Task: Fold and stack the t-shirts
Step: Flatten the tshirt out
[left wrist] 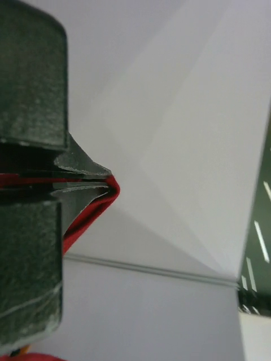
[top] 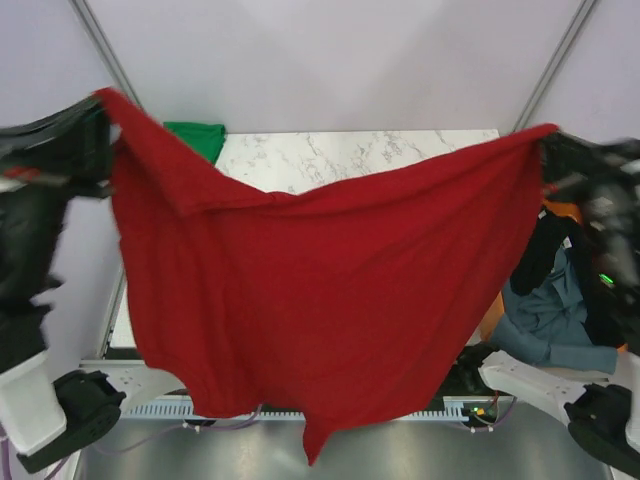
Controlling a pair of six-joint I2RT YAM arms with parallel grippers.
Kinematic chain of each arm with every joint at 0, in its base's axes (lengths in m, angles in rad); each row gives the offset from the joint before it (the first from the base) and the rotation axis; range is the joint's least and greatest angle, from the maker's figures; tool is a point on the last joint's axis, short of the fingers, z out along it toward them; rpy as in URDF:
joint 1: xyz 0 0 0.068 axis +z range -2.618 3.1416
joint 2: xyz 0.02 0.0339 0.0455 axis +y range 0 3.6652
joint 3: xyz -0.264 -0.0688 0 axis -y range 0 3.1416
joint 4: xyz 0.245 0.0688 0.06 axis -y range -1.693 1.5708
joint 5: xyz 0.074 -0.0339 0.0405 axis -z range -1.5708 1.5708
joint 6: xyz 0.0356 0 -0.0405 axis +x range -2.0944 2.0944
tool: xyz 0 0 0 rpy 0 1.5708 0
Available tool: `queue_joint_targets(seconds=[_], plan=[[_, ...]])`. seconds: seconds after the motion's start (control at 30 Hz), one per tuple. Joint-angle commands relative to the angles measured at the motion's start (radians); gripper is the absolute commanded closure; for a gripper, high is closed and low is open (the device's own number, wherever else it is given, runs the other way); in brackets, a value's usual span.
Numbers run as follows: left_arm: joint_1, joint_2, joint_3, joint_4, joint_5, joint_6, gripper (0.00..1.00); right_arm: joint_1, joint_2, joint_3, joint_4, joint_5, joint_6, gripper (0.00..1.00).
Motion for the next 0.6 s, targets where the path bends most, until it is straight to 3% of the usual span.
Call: queue_joint_targets(seconds=[0.0, 0.1, 0.17, 0.2, 0.3, 0.33, 0.37, 0.4, 0.43, 0.47, 0.57], plan=[[0.002, 0.133, -0.159, 0.048, -0.136, 0.137, 0.98, 0.003, 0.237, -0.117, -0.074, 0.283, 0.017, 1.0], [0.033, 0.188, -0.285, 0.128, -0.202, 0.188, 0.98, -0.039, 0.369, -0.199, -0.08, 0.317, 0.074, 1.0], [0.165, 0.308, -0.339, 0.106, -0.082, 0.135, 0.98, -0.146, 0.501, -0.257, -0.078, 0.285, 0.156, 1.0], [0.216, 0.377, -0.315, 0.037, -0.025, 0.05, 0.98, -0.18, 0.576, -0.285, -0.059, 0.242, 0.202, 1.0], [0.315, 0.693, -0.21, -0.097, 0.028, -0.008, 0.98, -0.243, 0.706, -0.308, 0.074, 0.182, 0.175, 1.0], [0.326, 0.851, -0.121, -0.184, 0.057, -0.028, 0.95, -0.253, 0.827, -0.264, 0.027, 0.15, 0.157, 0.83], [0.342, 0.918, -0.081, -0.221, 0.08, -0.031, 0.62, -0.254, 0.886, -0.151, -0.023, 0.159, 0.164, 0.3], [0.349, 0.975, -0.035, -0.261, 0.104, -0.086, 0.46, -0.254, 0.971, -0.097, -0.075, 0.169, 0.175, 0.14], [0.355, 1.036, 0.06, -0.358, 0.133, -0.101, 0.34, -0.254, 0.992, -0.058, -0.145, 0.168, 0.192, 0.06], [0.355, 1.107, 0.099, -0.394, 0.147, -0.111, 0.14, -0.255, 0.995, -0.044, -0.158, 0.163, 0.194, 0.02], [0.353, 1.091, 0.084, -0.441, 0.128, -0.141, 0.05, -0.255, 0.894, -0.168, -0.109, 0.148, 0.189, 0.02]])
